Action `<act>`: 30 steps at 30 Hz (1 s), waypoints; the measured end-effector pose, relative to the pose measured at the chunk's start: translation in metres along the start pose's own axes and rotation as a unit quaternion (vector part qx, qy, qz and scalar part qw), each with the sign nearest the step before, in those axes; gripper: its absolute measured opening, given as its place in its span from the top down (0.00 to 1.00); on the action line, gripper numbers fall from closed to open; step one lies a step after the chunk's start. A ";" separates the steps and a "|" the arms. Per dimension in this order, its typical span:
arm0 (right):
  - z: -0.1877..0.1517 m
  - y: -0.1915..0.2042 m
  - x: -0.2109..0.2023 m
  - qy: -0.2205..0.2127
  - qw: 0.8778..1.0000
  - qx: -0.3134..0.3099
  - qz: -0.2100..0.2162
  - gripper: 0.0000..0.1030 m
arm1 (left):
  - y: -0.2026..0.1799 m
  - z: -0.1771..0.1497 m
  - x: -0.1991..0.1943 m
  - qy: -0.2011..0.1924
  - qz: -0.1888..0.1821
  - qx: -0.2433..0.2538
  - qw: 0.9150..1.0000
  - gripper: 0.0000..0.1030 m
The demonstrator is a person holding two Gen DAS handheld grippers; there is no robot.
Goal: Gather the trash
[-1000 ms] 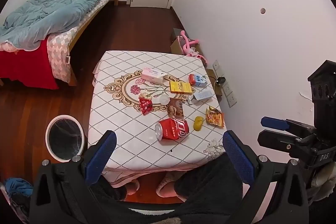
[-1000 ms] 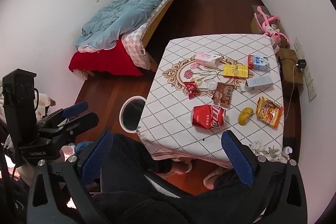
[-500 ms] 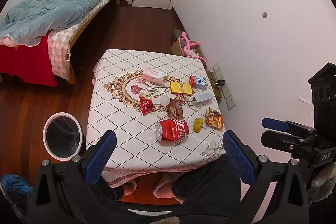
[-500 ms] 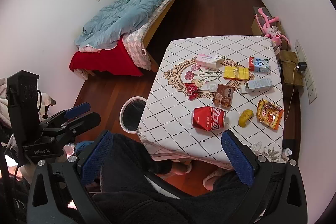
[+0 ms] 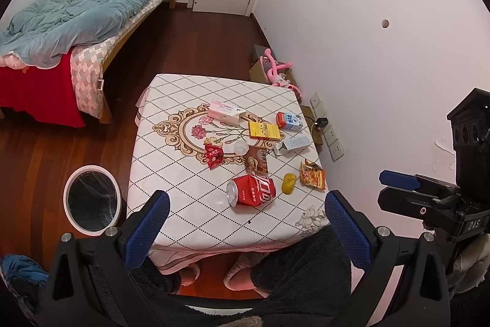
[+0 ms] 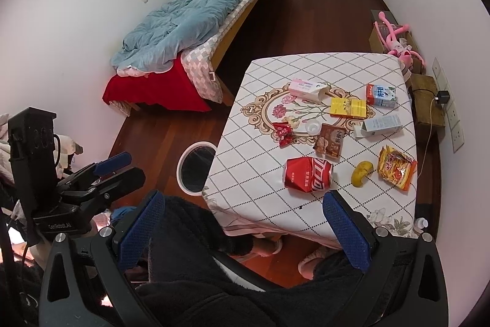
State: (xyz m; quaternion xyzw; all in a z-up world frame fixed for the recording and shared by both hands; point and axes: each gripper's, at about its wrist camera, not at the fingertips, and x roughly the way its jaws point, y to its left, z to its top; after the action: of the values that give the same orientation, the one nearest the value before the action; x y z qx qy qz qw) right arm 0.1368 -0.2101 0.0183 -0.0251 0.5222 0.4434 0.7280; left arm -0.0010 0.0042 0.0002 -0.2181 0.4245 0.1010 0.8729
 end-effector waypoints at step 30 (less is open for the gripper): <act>-0.001 0.001 -0.007 -0.002 1.000 -0.009 0.004 0.00 | -0.005 -0.003 -0.008 -0.012 -0.001 0.008 1.000 0.00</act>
State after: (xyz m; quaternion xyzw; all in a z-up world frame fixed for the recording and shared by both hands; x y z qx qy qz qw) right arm 0.1352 -0.2141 0.0239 -0.0285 0.5169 0.4509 0.7271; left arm -0.0059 -0.0013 0.0065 -0.2106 0.4146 0.0994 0.8797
